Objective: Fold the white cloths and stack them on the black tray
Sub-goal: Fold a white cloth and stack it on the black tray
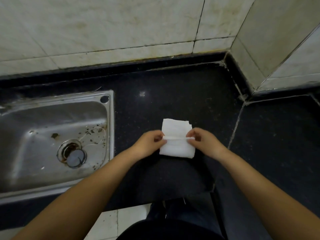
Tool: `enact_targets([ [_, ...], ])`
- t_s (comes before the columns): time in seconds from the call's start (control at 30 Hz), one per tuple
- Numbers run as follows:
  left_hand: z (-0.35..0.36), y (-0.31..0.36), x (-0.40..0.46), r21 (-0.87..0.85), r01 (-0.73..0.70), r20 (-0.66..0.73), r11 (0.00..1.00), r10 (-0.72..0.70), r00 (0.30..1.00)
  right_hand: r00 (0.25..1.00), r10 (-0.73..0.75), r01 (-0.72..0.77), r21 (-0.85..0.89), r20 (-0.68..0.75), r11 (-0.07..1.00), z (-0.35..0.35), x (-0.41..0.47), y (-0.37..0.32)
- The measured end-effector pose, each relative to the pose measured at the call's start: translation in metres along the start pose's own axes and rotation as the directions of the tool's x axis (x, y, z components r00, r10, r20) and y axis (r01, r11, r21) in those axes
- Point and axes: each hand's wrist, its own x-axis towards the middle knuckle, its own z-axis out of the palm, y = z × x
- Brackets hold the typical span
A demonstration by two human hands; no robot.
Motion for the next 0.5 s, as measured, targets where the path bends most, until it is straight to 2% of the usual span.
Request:
enact_targets([
  [0.1,-0.006,0.015,0.035,0.064,0.037,-0.121,0.997,-0.029,0.992,0.994,0.059,-0.061,-0.026,-0.087,0.998,-0.008,0.033,-0.007],
  [0.33,0.007,0.014,0.074,0.239,0.192,-0.227,0.952,-0.138,0.964,0.984,0.120,-0.142,-0.174,-0.132,0.974,0.000,0.070,0.001],
  [0.5,0.019,0.013,0.064,0.238,0.238,-0.392,0.942,-0.131,0.910,0.970,0.149,-0.191,-0.219,-0.195,0.957,0.004,0.063,0.002],
])
